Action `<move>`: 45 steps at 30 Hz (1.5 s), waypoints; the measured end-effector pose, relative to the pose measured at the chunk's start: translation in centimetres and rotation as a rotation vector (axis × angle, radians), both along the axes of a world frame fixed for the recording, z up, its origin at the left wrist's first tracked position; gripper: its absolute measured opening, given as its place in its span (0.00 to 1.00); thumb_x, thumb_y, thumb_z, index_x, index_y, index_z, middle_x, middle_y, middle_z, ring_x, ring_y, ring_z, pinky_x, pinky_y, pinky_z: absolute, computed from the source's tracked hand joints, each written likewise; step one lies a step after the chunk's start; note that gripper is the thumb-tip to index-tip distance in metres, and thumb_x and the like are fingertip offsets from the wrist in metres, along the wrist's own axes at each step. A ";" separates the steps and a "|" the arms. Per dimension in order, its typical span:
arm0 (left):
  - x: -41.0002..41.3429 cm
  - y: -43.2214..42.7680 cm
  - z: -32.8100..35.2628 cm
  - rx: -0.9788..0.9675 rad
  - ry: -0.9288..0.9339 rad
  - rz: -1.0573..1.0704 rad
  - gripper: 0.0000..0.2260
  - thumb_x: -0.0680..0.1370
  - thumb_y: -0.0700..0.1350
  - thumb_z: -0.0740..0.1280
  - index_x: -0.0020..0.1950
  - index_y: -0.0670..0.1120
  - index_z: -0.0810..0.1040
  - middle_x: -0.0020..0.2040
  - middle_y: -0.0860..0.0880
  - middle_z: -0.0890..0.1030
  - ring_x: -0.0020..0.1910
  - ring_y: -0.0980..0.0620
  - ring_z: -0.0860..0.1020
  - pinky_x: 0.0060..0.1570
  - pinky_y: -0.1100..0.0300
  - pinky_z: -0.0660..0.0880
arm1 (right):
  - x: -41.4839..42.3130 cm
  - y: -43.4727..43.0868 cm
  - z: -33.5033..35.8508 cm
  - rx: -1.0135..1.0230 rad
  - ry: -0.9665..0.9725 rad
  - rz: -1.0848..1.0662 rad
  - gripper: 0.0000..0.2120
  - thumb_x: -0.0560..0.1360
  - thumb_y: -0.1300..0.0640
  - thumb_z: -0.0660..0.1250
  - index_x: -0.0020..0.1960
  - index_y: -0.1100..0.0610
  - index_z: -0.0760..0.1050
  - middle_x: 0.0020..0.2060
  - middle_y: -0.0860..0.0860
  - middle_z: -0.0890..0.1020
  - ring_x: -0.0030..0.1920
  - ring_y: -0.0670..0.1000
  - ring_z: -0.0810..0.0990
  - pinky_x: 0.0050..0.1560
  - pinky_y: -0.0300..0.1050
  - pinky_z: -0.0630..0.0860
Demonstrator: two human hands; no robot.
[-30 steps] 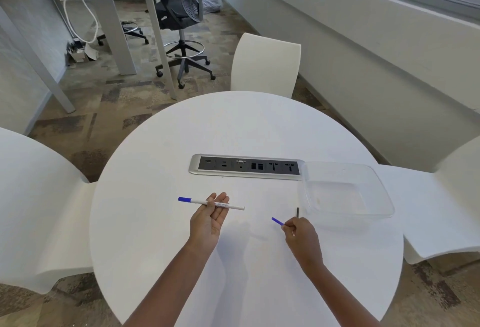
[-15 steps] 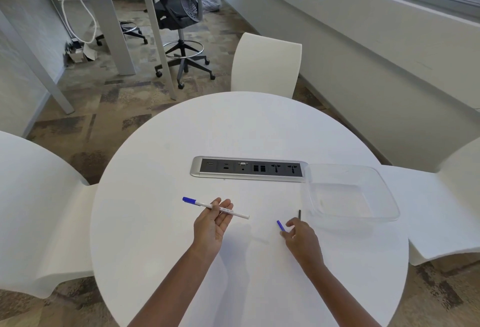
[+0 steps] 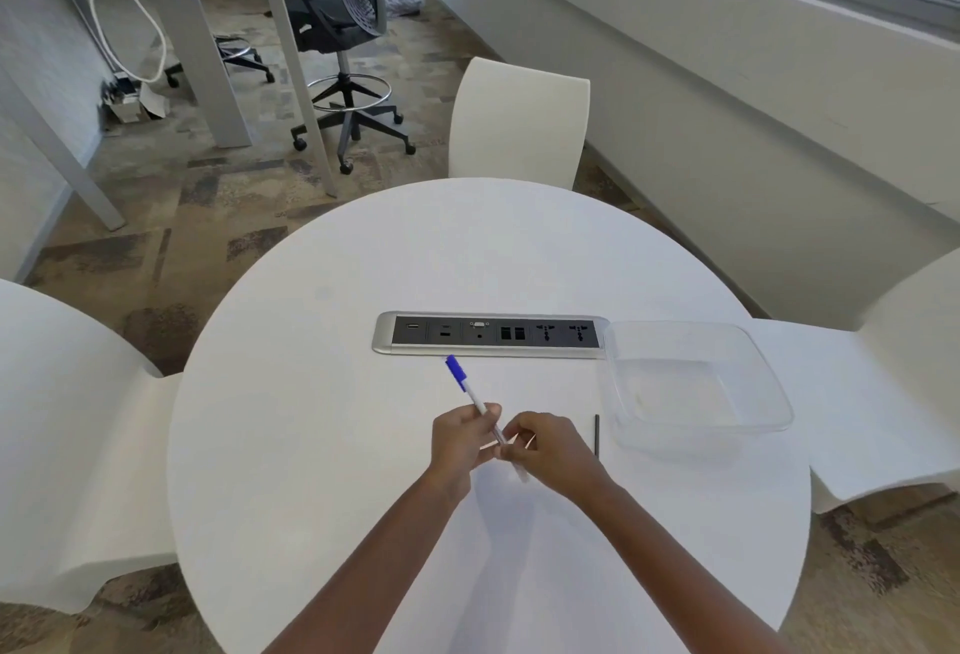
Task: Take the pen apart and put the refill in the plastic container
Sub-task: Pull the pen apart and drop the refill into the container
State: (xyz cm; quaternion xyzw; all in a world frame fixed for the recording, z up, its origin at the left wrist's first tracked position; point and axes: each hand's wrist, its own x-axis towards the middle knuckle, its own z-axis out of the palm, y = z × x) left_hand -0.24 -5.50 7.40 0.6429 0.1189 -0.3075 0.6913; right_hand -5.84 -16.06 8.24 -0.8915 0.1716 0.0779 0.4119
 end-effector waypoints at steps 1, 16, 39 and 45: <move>-0.1 -0.2 0.0 0.011 -0.015 -0.023 0.03 0.76 0.38 0.67 0.48 0.39 0.79 0.38 0.45 0.79 0.38 0.49 0.78 0.30 0.64 0.79 | 0.0 0.1 -0.1 -0.007 -0.004 -0.012 0.09 0.71 0.56 0.69 0.47 0.61 0.78 0.38 0.56 0.81 0.38 0.49 0.75 0.38 0.39 0.69; 0.1 3.6 -7.4 1.006 -0.759 -0.574 0.24 0.82 0.53 0.50 0.76 0.46 0.54 0.78 0.46 0.52 0.76 0.47 0.47 0.73 0.54 0.48 | -0.2 -1.2 -2.6 0.184 -0.073 -0.356 0.06 0.76 0.61 0.61 0.43 0.58 0.75 0.44 0.59 0.81 0.39 0.52 0.79 0.47 0.44 0.76; 0.5 6.6 -9.7 1.098 -0.979 -0.629 0.26 0.75 0.53 0.53 0.66 0.41 0.73 0.67 0.40 0.73 0.65 0.39 0.73 0.65 0.50 0.54 | -1.0 0.8 -3.7 -0.097 -0.398 -0.261 0.04 0.77 0.61 0.61 0.48 0.60 0.74 0.46 0.49 0.77 0.38 0.39 0.77 0.39 0.33 0.71; 0.4 6.7 -10.1 1.100 -0.995 -0.612 0.26 0.76 0.53 0.52 0.67 0.41 0.73 0.68 0.40 0.72 0.66 0.39 0.72 0.66 0.49 0.55 | -0.9 0.6 -4.2 -0.116 -0.305 -0.228 0.05 0.77 0.61 0.60 0.49 0.62 0.73 0.50 0.53 0.80 0.40 0.47 0.77 0.45 0.42 0.75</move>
